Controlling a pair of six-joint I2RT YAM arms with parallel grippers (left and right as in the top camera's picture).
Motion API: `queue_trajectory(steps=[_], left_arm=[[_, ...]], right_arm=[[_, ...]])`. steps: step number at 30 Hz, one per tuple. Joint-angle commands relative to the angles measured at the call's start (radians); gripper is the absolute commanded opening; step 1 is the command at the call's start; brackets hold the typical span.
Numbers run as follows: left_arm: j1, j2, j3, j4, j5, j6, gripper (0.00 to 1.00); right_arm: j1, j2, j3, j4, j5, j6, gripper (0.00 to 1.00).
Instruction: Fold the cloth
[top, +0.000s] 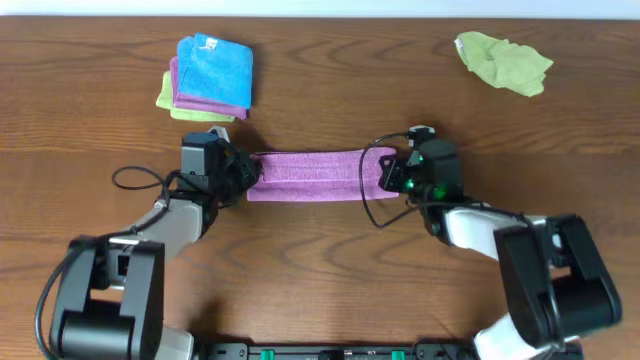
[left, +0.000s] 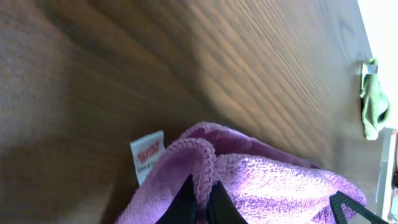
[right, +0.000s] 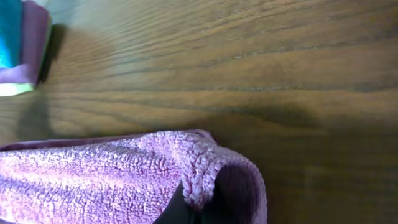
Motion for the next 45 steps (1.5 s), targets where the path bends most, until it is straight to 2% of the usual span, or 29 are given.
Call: queue_trajectory(steps=[1, 10, 15, 16, 17, 24, 27, 31, 36, 40, 45], left_arm=[[0.009, 0.032, 0.011, 0.02, -0.06, -0.003, 0.06], [0.009, 0.072, 0.011, 0.047, -0.092, 0.011, 0.06], [0.009, 0.073, 0.011, 0.046, -0.1, 0.031, 0.18], [0.009, 0.073, 0.011, 0.045, -0.1, 0.034, 0.23], [0.009, 0.073, 0.011, 0.045, -0.1, 0.034, 0.28], [0.01, 0.07, 0.011, 0.046, -0.068, 0.046, 0.33], [0.01, 0.049, 0.012, 0.037, -0.04, 0.074, 0.36], [0.012, 0.003, 0.033, -0.019, -0.041, 0.119, 0.42], [0.012, -0.058, 0.126, -0.241, -0.042, 0.183, 0.48], [0.012, -0.081, 0.214, -0.414, -0.041, 0.217, 0.48], [0.008, -0.085, 0.288, -0.526, -0.039, 0.221, 0.51]], right_arm=[[0.0, 0.029, 0.029, -0.001, 0.074, -0.035, 0.01], [0.0, 0.039, 0.034, -0.012, 0.1, -0.046, 0.01], [0.0, 0.039, 0.034, -0.031, 0.099, -0.045, 0.04], [0.0, 0.039, 0.034, -0.035, 0.097, -0.045, 0.12], [0.0, 0.039, 0.034, -0.036, 0.09, -0.045, 0.3], [0.0, 0.018, 0.034, -0.035, 0.028, -0.041, 0.66], [0.0, -0.013, 0.034, -0.056, -0.002, -0.018, 0.99], [0.0, -0.071, 0.034, -0.146, 0.025, 0.016, 0.99], [0.0, -0.172, 0.034, -0.276, 0.02, 0.042, 0.99], [0.0, -0.245, 0.034, -0.34, 0.012, 0.061, 0.99], [0.0, -0.336, 0.034, -0.467, 0.013, 0.104, 0.99]])
